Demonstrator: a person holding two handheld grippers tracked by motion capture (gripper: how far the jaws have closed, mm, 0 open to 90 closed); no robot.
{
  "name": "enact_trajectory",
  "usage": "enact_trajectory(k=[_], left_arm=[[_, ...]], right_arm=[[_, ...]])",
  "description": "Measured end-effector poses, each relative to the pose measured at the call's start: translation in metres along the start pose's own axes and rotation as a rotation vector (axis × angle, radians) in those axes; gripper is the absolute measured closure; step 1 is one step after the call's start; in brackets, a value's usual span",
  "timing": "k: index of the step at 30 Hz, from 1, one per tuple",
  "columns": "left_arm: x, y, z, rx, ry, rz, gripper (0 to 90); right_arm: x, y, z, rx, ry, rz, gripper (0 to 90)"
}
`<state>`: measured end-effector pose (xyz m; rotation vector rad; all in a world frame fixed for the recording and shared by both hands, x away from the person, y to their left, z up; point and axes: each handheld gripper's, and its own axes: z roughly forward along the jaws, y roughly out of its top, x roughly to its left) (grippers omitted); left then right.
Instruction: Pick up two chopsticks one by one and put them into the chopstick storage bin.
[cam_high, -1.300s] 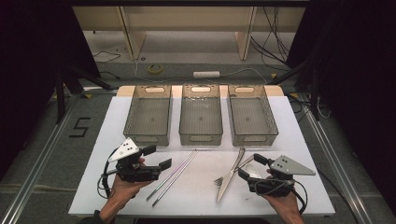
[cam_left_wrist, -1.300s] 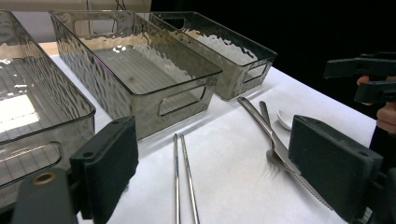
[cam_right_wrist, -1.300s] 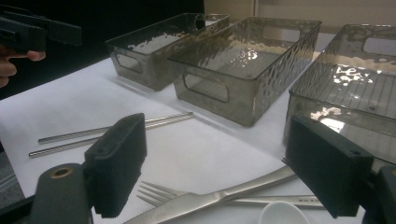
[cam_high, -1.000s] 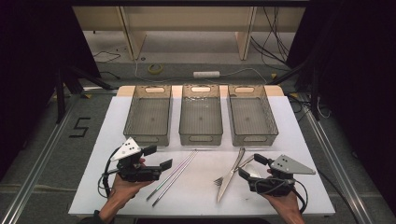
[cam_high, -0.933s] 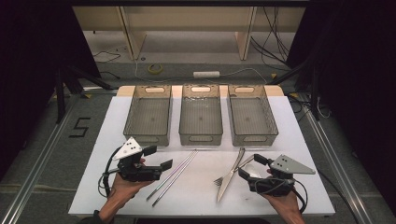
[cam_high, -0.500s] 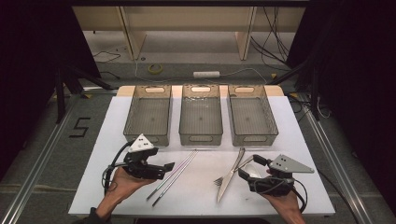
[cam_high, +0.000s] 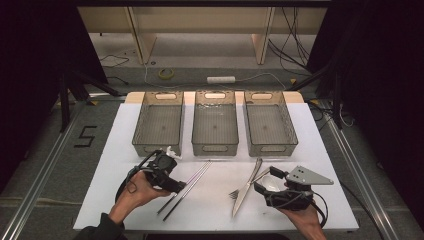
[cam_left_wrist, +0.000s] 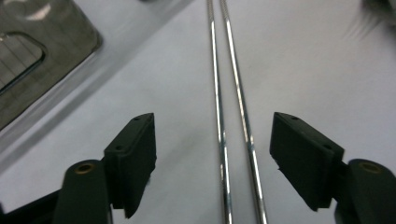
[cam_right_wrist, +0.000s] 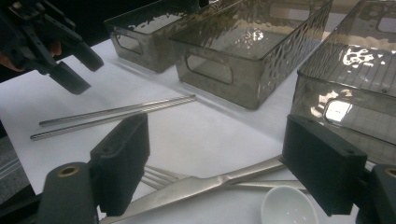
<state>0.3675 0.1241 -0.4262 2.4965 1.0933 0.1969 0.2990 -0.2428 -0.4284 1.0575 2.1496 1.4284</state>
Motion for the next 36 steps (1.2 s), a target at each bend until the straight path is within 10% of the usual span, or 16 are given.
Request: enact_trajectory(k=[12,36], left_arm=[[0.002,-0.002,0.019,0.122,0.001,-0.001,51.3],[-0.007,0.001,0.039,0.209,-0.010,0.019,75.4]], right_arm=[[0.000,0.000,0.000,0.010,0.002,0.006,24.8],[0.001,-0.001,0.002,0.023,0.019,-0.006,25.8]])
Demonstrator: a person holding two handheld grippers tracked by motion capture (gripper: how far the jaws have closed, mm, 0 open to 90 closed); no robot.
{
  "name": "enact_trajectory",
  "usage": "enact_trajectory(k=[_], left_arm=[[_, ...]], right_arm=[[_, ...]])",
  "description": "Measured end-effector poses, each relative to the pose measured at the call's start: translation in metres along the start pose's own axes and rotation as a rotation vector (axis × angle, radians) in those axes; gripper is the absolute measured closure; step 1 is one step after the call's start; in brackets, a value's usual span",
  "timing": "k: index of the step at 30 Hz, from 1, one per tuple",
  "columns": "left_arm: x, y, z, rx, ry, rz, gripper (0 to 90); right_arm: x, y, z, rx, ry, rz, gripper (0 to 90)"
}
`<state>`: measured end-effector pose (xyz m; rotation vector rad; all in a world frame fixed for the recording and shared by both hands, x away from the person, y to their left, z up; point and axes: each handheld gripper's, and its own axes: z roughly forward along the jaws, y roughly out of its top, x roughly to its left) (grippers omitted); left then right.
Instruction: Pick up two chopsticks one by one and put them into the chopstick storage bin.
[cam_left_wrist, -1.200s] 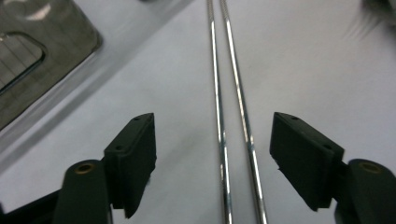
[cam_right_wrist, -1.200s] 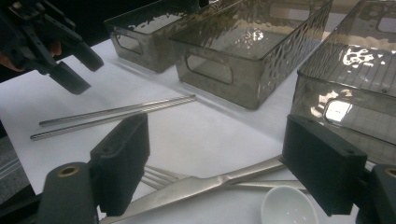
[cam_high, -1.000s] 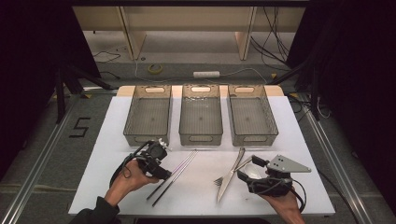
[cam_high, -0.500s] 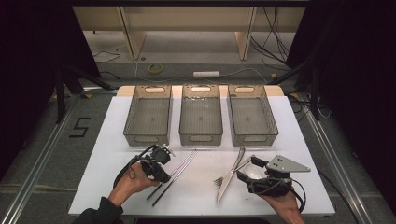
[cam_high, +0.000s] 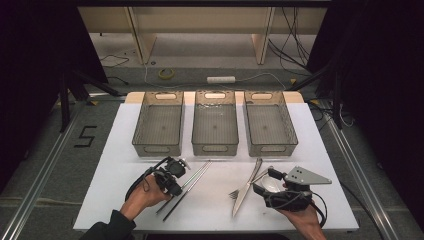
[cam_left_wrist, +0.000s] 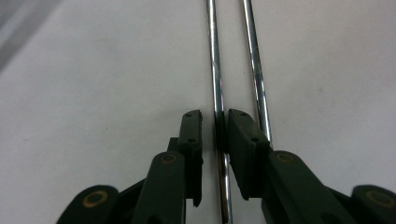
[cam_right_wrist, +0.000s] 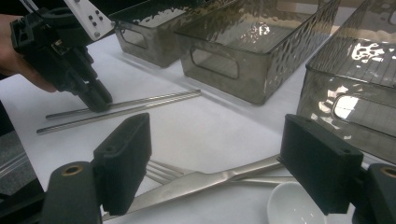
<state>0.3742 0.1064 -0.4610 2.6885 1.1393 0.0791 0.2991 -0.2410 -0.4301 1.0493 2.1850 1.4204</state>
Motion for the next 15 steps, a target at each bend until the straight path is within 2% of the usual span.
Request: enact_trajectory(k=[6,15], left_arm=[[-0.0041,0.0007,0.0007,0.001,0.024,0.020,82.2],[-0.0015,-0.0009,0.0004,-0.011,0.008,0.006,84.6]], right_arm=[[0.0001,-0.0001,0.0005,0.007,0.002,-0.001,26.4],[0.0009,-0.0006,0.0012,0.015,0.007,-0.004,26.5]])
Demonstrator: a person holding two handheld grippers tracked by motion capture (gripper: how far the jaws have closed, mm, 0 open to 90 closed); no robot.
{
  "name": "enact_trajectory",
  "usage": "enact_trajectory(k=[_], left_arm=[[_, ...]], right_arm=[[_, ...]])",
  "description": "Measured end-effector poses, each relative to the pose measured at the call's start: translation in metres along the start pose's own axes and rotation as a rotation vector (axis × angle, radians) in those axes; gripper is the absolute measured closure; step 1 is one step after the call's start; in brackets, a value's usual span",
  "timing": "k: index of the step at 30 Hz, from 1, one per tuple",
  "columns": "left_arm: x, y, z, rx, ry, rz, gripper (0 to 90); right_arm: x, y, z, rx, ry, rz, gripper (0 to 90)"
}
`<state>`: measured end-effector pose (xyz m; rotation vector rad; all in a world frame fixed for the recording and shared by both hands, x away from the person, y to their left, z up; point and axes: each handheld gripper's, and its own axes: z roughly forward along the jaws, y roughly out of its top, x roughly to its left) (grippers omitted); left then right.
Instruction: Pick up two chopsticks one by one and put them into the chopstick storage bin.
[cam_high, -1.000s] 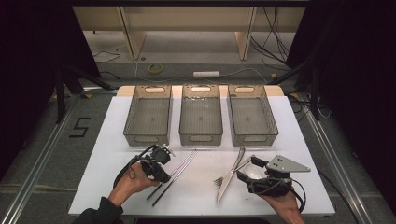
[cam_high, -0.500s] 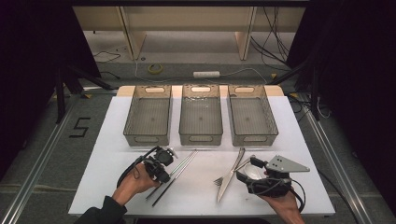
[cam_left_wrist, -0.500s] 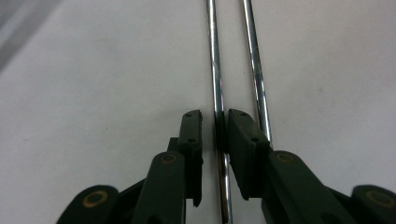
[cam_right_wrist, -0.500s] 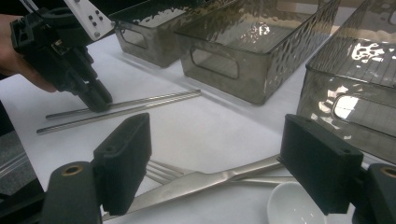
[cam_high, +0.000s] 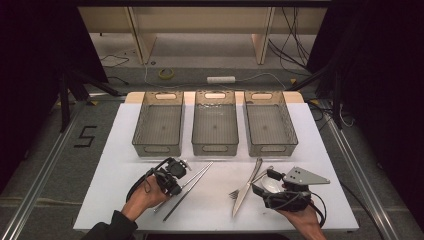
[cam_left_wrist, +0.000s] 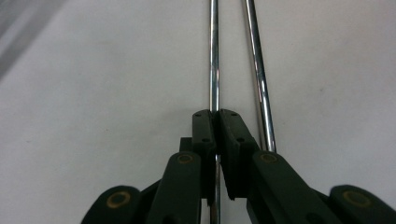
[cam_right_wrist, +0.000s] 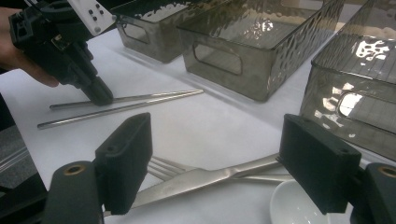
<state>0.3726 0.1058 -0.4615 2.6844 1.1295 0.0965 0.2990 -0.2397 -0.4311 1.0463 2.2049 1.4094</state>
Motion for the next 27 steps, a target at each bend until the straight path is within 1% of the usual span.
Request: enact_trajectory(k=[2,6,7,8,9,10,12,18,19,21,25,26,27], left_arm=[[0.002,-0.001,0.000,-0.006,-0.011,-0.005,84.7],[0.005,-0.003,-0.002,-0.015,-0.025,-0.001,84.8],[0.005,-0.003,-0.003,-0.023,-0.028,-0.007,84.9],[0.007,-0.003,-0.004,-0.028,-0.033,-0.002,85.0],[0.008,-0.004,-0.006,-0.042,-0.048,-0.009,85.0],[0.009,-0.004,-0.009,-0.051,-0.055,-0.006,85.0],[0.011,-0.005,-0.014,-0.069,-0.049,-0.005,85.0],[0.013,-0.009,-0.029,-0.124,-0.072,-0.003,85.0],[0.012,-0.009,-0.031,-0.139,-0.079,-0.012,85.0],[0.012,-0.009,-0.037,-0.157,-0.088,0.002,85.0],[0.011,-0.008,-0.046,-0.213,-0.136,0.005,84.9],[0.011,-0.008,-0.048,-0.222,-0.136,0.012,85.0],[0.011,-0.007,-0.051,-0.239,-0.137,0.009,85.0]], right_arm=[[0.000,0.000,0.000,0.001,0.000,0.003,26.6],[0.000,0.000,0.000,0.001,0.003,0.005,26.6],[0.000,0.000,0.000,0.001,0.003,0.005,26.6],[0.000,0.000,0.000,0.000,0.003,0.004,26.6],[0.000,0.000,0.000,0.000,0.003,0.004,26.6],[0.000,0.000,0.000,0.000,0.004,0.002,26.7],[-0.001,0.000,0.000,0.000,0.003,0.002,26.7],[0.000,0.000,0.000,0.000,0.004,0.002,26.8],[0.000,0.000,0.000,0.001,0.003,0.004,26.8],[-0.001,0.000,0.000,0.000,0.003,0.004,26.7],[-0.001,0.000,0.000,-0.003,0.004,0.005,26.7],[-0.001,0.000,-0.001,-0.006,0.000,0.004,26.7],[-0.001,0.000,-0.001,-0.006,0.000,0.004,26.7]])
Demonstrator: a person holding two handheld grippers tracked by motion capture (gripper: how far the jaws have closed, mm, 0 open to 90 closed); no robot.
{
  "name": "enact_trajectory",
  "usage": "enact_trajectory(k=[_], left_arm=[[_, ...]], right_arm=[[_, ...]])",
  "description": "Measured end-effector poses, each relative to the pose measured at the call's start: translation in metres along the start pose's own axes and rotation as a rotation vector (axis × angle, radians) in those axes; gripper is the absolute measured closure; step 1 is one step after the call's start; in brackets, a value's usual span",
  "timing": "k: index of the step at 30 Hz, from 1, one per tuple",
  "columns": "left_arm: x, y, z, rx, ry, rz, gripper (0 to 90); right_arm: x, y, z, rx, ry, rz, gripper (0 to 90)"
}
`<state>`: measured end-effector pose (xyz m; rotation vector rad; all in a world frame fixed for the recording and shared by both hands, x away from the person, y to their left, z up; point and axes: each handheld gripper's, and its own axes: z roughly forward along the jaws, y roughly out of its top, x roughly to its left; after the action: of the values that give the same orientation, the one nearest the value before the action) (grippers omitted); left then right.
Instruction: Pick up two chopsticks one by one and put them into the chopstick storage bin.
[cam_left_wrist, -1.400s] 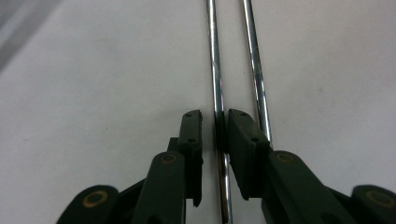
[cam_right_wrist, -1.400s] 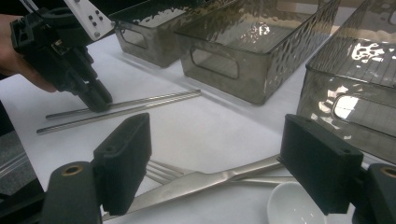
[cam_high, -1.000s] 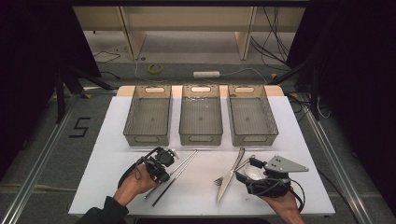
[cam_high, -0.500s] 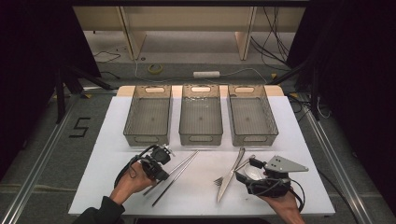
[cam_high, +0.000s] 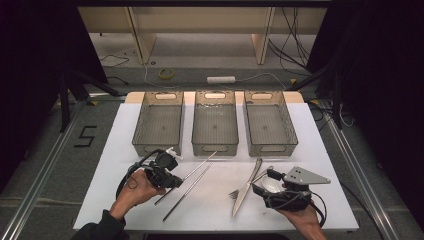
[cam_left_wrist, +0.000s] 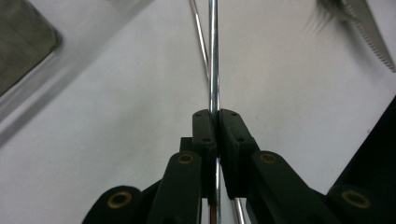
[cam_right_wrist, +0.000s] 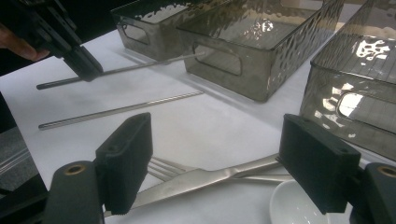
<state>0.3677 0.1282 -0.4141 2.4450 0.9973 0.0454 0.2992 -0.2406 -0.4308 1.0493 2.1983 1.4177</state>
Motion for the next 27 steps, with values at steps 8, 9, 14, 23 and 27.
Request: enact_trajectory(k=[8,9,14,23,27], left_arm=[[0.005,0.011,-0.018,-0.128,0.004,-0.013,84.9],[0.009,0.012,-0.019,-0.135,0.010,-0.014,85.0],[0.022,0.018,-0.026,-0.171,0.034,-0.037,85.0],[0.042,0.032,-0.044,-0.258,0.080,-0.076,84.9],[0.053,0.036,-0.047,-0.285,0.110,-0.097,84.9]], right_arm=[[-0.001,0.000,-0.002,-0.020,-0.007,0.001,26.2],[-0.001,0.000,-0.002,-0.022,-0.007,-0.002,26.1],[-0.001,0.000,-0.002,-0.022,-0.008,-0.002,26.1],[-0.001,0.000,-0.003,-0.023,-0.006,-0.002,26.1],[-0.002,0.000,-0.003,-0.023,-0.007,0.000,26.1]])
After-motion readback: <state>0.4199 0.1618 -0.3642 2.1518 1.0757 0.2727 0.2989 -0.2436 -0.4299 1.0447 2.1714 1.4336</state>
